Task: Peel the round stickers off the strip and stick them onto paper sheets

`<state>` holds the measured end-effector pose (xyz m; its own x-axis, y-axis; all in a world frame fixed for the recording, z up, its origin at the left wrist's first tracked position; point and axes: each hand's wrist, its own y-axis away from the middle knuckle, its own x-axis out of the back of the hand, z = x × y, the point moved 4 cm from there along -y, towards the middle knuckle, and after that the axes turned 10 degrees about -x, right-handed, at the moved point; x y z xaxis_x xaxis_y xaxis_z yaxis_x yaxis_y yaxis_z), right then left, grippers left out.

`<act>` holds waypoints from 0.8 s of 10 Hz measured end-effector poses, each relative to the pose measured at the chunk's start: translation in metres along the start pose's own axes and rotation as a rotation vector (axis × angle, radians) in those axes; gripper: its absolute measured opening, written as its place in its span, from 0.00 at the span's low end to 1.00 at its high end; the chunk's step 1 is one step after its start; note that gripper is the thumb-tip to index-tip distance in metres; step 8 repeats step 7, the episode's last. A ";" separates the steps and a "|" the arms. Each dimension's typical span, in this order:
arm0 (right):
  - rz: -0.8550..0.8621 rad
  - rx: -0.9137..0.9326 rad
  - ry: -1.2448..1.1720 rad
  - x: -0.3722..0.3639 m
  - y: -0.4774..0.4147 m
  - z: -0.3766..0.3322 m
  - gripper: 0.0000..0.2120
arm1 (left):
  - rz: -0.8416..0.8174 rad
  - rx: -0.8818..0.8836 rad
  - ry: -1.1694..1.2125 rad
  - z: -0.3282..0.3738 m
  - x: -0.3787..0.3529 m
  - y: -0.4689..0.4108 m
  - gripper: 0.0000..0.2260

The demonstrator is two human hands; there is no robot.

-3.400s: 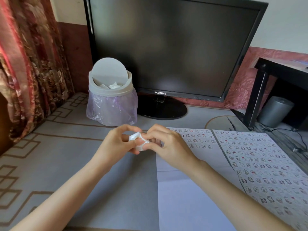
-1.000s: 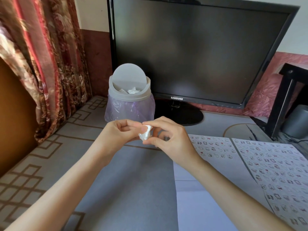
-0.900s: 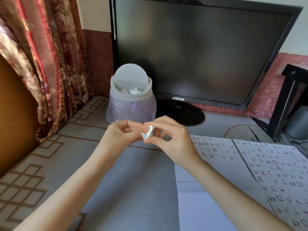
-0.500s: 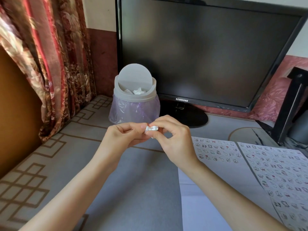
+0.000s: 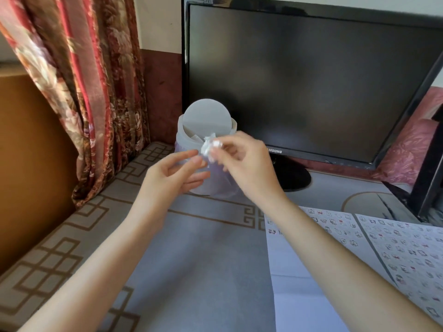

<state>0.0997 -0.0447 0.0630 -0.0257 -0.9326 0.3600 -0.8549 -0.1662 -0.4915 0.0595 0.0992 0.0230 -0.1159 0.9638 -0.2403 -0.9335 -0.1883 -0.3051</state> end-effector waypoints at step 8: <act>-0.073 -0.033 0.827 -0.040 -0.062 0.014 0.22 | -0.142 0.152 -0.203 -0.038 0.005 0.008 0.07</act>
